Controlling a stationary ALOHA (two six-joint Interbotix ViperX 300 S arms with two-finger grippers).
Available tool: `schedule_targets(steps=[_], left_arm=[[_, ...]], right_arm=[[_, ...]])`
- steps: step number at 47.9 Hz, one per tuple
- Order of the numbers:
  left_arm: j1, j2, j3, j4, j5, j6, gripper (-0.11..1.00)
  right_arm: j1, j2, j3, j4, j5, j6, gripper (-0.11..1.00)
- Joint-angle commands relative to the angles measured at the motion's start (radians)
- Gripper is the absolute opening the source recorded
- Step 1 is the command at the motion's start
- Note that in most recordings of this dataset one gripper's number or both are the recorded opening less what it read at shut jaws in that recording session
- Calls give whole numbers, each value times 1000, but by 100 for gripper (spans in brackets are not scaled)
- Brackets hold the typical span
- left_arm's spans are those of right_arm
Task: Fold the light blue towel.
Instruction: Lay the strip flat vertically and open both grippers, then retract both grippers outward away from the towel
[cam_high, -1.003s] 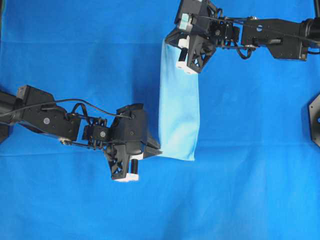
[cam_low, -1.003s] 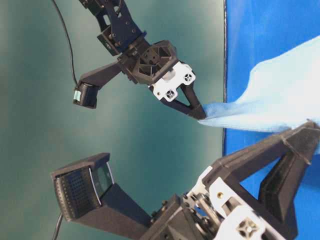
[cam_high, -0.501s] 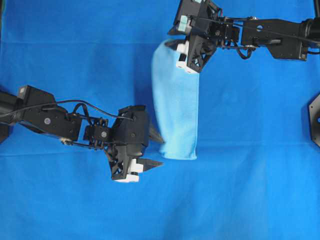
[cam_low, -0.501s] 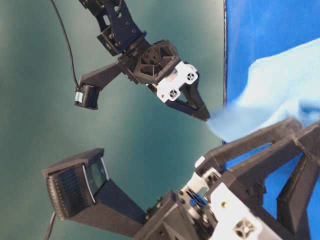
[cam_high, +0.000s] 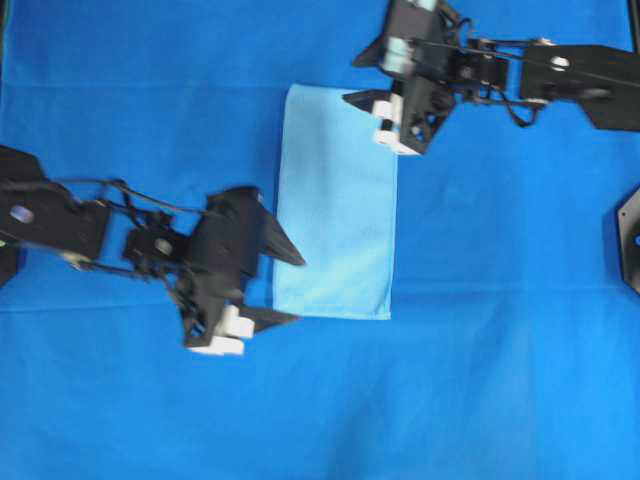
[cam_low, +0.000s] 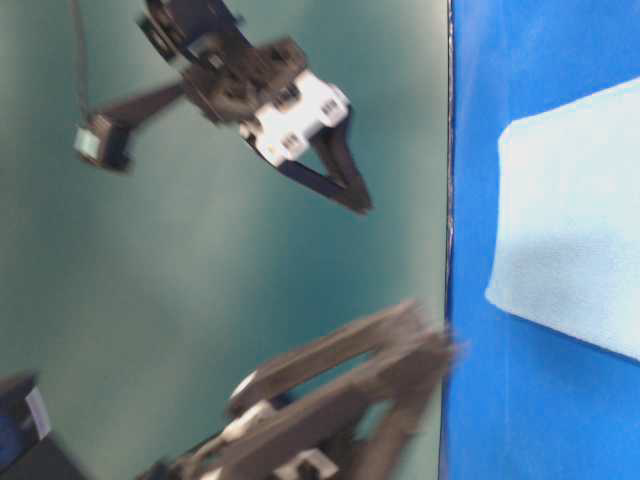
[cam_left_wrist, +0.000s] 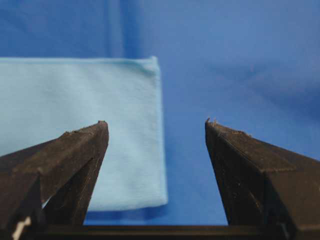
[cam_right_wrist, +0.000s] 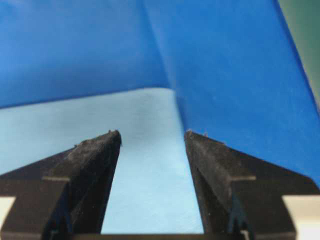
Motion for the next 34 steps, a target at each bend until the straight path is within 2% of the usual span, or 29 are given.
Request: schedule_targets(steps=[1, 8, 16, 21, 28, 34], left_arm=[[35, -89, 23, 3, -14, 2, 74], [104, -219, 135, 6, -81, 11, 74], [160, -390, 270, 6, -170, 84, 74], [196, -479, 347, 6, -196, 94, 74], [219, -545, 425, 6, -222, 92, 74], [221, -558, 446, 6, -235, 92, 74]], right_arm=[[29, -94, 29, 0, -6, 8, 58], [67, -222, 132, 15, -29, 23, 58], [72, -373, 256, 37, -84, 63, 58], [72, -454, 334, 43, -126, 92, 58], [72, -525, 422, 46, -193, 129, 58], [72, -535, 437, 46, -202, 149, 58]])
